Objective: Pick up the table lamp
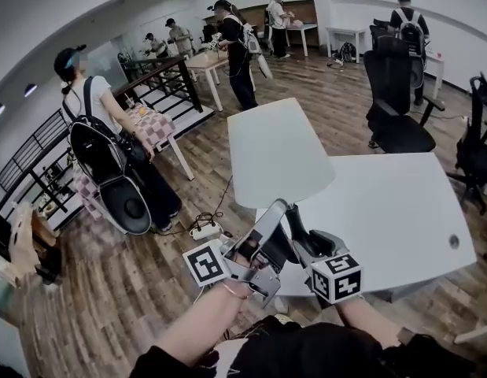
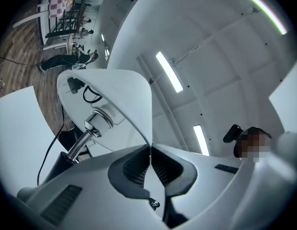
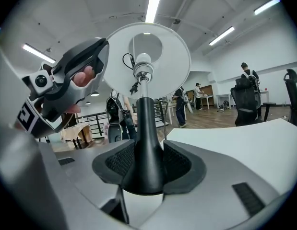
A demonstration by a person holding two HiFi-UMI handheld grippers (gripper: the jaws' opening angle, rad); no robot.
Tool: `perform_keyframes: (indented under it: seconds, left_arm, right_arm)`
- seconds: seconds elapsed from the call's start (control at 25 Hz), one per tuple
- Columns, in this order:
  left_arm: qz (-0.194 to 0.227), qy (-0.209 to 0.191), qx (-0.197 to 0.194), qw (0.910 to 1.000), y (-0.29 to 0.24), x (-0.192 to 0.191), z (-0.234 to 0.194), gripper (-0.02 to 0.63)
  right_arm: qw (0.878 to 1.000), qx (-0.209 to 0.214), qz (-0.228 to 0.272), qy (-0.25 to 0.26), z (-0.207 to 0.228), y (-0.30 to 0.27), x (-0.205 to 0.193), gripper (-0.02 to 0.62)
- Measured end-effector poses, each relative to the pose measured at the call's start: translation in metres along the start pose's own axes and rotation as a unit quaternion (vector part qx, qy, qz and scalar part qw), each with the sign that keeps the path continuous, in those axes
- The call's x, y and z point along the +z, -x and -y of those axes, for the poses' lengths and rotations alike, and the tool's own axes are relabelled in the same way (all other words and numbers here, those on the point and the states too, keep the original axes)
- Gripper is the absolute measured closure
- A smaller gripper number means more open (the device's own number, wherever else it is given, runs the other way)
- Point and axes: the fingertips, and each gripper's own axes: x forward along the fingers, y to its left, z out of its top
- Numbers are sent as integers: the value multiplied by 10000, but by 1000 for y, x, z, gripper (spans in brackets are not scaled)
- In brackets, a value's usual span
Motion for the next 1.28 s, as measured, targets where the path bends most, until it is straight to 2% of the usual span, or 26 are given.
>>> perform_keyframes:
  seconds: [0.36,0.64,1.0,1.28]
  left_arm:
    - [-131,-188,-332,9992,0,-49,71,586]
    - [-224,-287,-434,9984,0,-68,98,586]
    - [-318,-339,-524,9975,6,-66,115,586]
    - [-448,-234,-521,9974,34,-50,134,588]
  right_arm:
    - [9993,-33,291,214,-16,73,4,399]
    - [9991,-4,385,178,-26,101,5,399]
    - [9989,9,455,118,-42,107,8,399]
    - [9989,-69,469,7,-82,102,5,397]
